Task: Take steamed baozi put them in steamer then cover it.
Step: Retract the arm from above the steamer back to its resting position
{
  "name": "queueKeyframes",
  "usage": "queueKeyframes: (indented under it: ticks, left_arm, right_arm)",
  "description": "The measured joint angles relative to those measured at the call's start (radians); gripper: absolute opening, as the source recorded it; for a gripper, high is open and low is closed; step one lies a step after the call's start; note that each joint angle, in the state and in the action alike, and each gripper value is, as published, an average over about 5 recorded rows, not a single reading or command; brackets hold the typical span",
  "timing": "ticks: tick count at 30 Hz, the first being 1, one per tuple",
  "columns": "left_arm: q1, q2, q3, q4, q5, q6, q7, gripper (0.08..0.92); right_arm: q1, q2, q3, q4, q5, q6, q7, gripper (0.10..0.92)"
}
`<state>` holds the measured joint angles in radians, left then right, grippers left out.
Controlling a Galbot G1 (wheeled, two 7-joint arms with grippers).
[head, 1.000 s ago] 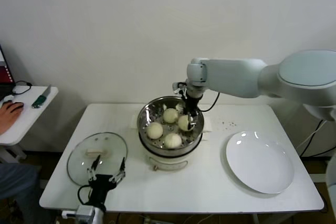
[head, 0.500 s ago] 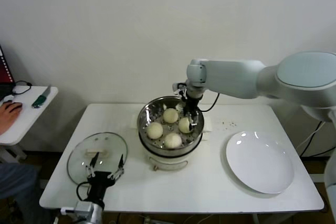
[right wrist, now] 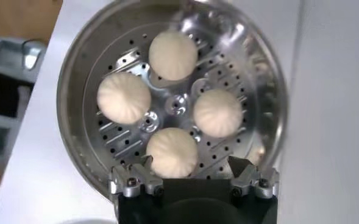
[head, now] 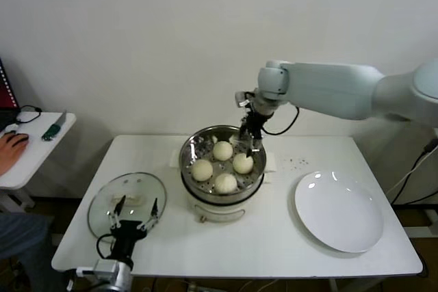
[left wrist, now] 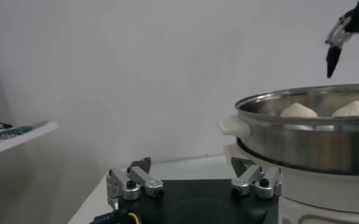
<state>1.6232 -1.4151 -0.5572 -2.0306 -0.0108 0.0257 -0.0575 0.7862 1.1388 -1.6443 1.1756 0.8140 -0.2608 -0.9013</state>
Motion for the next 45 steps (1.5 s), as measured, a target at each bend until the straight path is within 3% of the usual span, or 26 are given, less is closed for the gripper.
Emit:
queueKeyframes:
  ticks: [10,22,33,45]
  left_arm:
    - [-0.02,-0.017,-0.008,0.003,0.03,-0.001,0.001,0.823]
    - [0.002,-0.01,-0.02,-0.025,0.082,0.022,-0.016,0.823]
    - [0.03,0.019,-0.047,-0.023,0.294,0.064,-0.02,0.823]
    - [0.048,0.099,-0.03,0.003,0.802,0.186,-0.018,0.823]
  right_arm:
    - [-0.202,-0.3,0.284,0.22,-0.091,0.073,0.261,0.823]
    - [-0.804,-0.511,0.947,0.395,-0.212,0.172,0.473,0.823]
    - [-1.426,-0.42,1.606,0.513,-0.304,0.213,0.593,0.823]
    - [-1.874,-0.217,2.054,0.578,-0.33,0.24,0.647,0.823]
